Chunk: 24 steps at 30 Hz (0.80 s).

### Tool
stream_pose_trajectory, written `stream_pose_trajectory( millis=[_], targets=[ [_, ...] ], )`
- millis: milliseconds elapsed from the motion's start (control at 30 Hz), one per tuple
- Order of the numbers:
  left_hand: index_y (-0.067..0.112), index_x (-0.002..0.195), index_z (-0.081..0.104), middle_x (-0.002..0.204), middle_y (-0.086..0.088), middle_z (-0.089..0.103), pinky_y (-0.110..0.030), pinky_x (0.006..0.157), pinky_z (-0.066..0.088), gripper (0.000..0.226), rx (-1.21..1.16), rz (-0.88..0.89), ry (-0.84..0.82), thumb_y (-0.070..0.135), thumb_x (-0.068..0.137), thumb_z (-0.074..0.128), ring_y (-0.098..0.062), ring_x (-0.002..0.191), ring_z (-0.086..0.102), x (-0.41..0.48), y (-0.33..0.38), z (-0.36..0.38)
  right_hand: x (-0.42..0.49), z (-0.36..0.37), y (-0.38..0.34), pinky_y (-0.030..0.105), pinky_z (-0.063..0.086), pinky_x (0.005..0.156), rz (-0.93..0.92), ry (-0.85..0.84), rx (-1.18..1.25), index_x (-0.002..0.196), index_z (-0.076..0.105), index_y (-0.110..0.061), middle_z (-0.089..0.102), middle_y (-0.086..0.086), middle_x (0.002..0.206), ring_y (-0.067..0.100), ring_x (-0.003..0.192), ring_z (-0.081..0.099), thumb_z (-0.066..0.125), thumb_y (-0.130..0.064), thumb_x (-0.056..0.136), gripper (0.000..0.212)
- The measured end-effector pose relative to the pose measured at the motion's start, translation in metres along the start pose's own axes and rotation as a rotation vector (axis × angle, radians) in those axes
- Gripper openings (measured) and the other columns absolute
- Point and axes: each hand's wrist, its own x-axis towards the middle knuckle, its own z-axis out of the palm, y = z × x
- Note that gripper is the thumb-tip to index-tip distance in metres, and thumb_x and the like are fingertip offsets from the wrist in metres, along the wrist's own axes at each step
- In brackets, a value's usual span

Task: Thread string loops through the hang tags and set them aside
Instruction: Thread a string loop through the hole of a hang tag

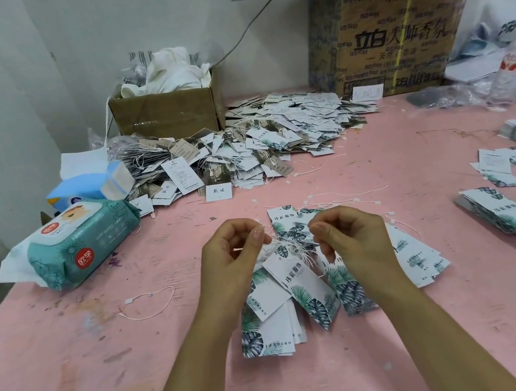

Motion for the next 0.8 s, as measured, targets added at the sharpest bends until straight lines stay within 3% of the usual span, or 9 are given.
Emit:
stream_pose_trajectory(
  millis=[167, 400, 567, 700, 800],
  targets=[
    [0.025, 0.079, 0.06, 0.068, 0.015, 0.066, -0.022, 0.065, 0.042, 0.015, 0.149, 0.073, -0.053, 0.013, 0.088, 0.06, -0.002, 0.067, 0.056, -0.003, -0.001, 0.003, 0.001, 0.002, 0.0, 0.02, 0.051, 0.057, 0.088, -0.076, 0.127, 0.083, 0.072, -0.017, 0.068, 0.004, 0.065, 0.014, 0.057, 0.062, 0.062, 0.004, 0.081, 0.024],
    [0.03, 0.076, 0.059, 0.068, 0.021, 0.064, -0.019, 0.061, 0.038, 0.023, 0.319, 0.187, -0.086, 0.01, 0.086, 0.063, 0.004, 0.062, 0.051, -0.006, 0.0, 0.005, -0.001, 0.005, -0.004, 0.021, 0.052, 0.058, 0.106, -0.1, 0.181, 0.082, 0.073, -0.016, 0.069, 0.005, 0.068, 0.014, 0.058, 0.063, 0.064, 0.001, 0.078, 0.02],
    [0.031, 0.075, 0.059, 0.07, 0.017, 0.064, -0.017, 0.062, 0.038, 0.025, 0.357, 0.221, -0.113, 0.009, 0.085, 0.065, 0.001, 0.066, 0.052, -0.008, 0.001, 0.004, -0.005, 0.008, -0.008, 0.028, 0.052, 0.059, 0.068, -0.15, 0.058, 0.082, 0.07, -0.015, 0.067, 0.002, 0.063, 0.014, 0.057, 0.061, 0.066, 0.001, 0.079, 0.016],
    [0.03, 0.077, 0.059, 0.069, 0.012, 0.062, -0.01, 0.063, 0.037, 0.023, 0.385, 0.242, -0.145, 0.01, 0.085, 0.065, 0.0, 0.068, 0.052, -0.007, 0.001, 0.004, -0.007, 0.013, -0.01, 0.019, 0.049, 0.052, 0.056, -0.193, 0.043, 0.082, 0.067, -0.008, 0.065, -0.003, 0.058, 0.01, 0.051, 0.058, 0.062, 0.007, 0.081, 0.016],
    [0.029, 0.077, 0.059, 0.068, 0.013, 0.061, -0.007, 0.063, 0.035, 0.022, 0.39, 0.248, -0.157, 0.009, 0.085, 0.064, 0.002, 0.067, 0.052, -0.007, 0.0, 0.004, -0.008, 0.014, -0.011, 0.019, 0.049, 0.051, 0.058, -0.185, 0.038, 0.081, 0.067, -0.008, 0.064, -0.003, 0.057, 0.01, 0.051, 0.057, 0.061, 0.007, 0.082, 0.016]
  ],
)
